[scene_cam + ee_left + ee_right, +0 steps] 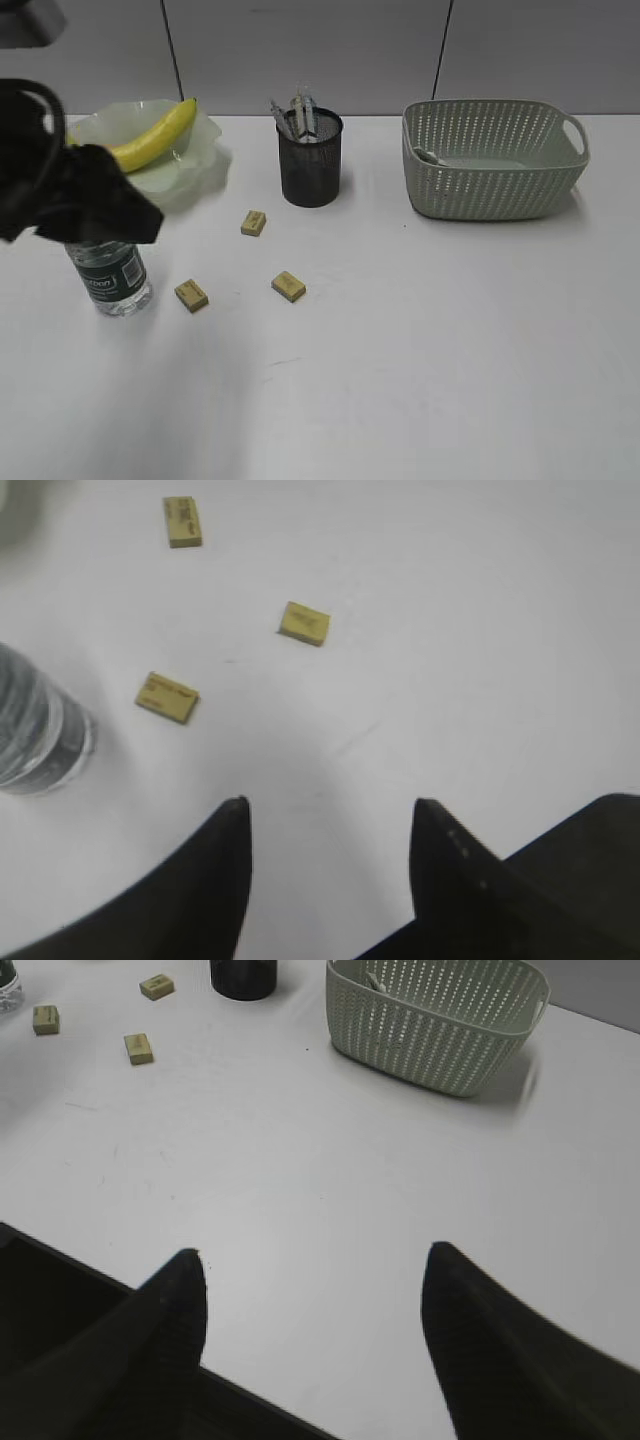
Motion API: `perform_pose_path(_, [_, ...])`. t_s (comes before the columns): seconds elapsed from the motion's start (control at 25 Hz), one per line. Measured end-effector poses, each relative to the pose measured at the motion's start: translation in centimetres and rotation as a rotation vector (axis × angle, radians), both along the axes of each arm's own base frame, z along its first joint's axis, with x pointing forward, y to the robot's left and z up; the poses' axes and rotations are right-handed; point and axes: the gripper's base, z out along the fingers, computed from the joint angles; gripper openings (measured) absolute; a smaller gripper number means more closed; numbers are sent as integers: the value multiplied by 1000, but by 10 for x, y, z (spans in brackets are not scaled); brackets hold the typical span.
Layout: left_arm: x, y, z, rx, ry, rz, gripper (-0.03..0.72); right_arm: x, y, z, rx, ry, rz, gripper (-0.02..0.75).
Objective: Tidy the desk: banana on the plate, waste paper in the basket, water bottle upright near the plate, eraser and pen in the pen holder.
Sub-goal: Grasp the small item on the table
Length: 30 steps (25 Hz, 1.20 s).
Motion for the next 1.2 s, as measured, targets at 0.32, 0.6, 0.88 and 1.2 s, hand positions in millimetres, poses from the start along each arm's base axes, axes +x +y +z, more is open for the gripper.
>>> perform_pose_path(0.32, [61, -49, -17, -32, 206, 12, 386, 0, 0, 0, 0, 1, 0, 533])
perform_pose_path(0.6, [102, -79, -38, 169, 382, -131, 389, 0, 0, 0, 0, 1, 0, 533])
perform_pose_path(0.88, [120, -120, -43, 455, 223, -382, 407, 0, 0, 0, 0, 1, 0, 533])
perform_pose_path(1.2, [138, -129, -102, 653, 261, -429, 515, 0, 0, 0, 0, 1, 0, 533])
